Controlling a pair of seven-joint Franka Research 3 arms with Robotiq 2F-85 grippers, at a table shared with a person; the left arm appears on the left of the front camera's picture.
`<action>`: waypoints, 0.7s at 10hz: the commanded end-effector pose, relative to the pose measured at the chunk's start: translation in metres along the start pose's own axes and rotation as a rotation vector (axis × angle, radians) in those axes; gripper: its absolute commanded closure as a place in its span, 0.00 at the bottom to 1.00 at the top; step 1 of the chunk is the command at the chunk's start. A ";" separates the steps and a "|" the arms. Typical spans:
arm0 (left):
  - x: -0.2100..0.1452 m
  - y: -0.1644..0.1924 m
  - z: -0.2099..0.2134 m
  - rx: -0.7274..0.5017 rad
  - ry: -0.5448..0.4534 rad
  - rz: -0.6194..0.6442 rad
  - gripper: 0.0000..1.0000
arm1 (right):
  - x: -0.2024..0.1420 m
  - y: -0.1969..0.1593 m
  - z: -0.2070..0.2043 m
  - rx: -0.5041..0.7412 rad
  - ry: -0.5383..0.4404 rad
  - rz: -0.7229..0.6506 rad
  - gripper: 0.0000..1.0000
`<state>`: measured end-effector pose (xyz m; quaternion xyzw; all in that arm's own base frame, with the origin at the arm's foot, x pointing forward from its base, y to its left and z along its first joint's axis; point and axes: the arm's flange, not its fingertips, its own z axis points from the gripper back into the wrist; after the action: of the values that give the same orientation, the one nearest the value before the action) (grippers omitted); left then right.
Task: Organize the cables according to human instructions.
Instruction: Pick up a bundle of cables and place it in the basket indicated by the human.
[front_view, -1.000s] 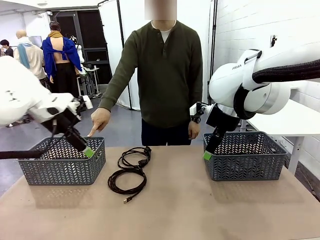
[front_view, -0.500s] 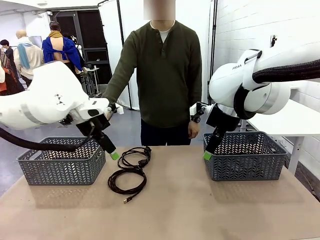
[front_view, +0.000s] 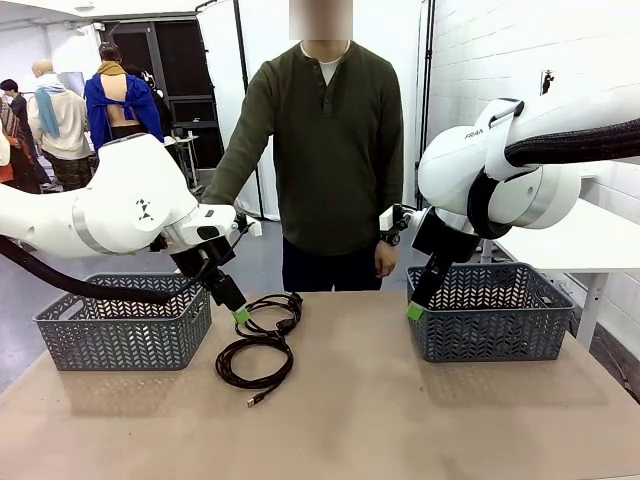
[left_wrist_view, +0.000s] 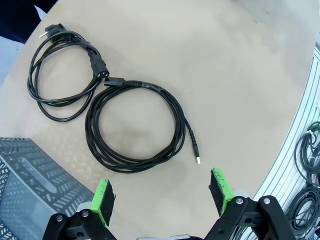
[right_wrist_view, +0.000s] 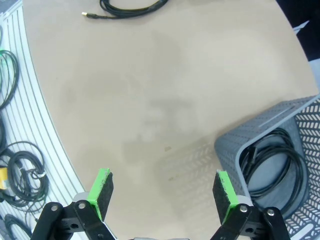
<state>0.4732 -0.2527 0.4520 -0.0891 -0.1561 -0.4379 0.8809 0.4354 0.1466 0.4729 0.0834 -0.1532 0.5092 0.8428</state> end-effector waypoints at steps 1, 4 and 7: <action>-0.004 -0.001 0.003 0.002 -0.002 0.002 0.00 | 0.001 -0.001 -0.001 -0.003 0.005 0.001 0.00; -0.004 -0.001 0.003 0.002 -0.002 0.002 0.00 | 0.001 -0.001 -0.001 -0.003 0.005 0.001 0.00; 0.013 -0.010 -0.008 -0.018 0.051 0.092 0.00 | 0.001 -0.001 -0.001 -0.003 0.005 0.001 0.00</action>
<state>0.4696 -0.2605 0.4480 -0.0932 -0.1442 -0.4216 0.8904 0.4354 0.1466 0.4729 0.0834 -0.1532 0.5091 0.8428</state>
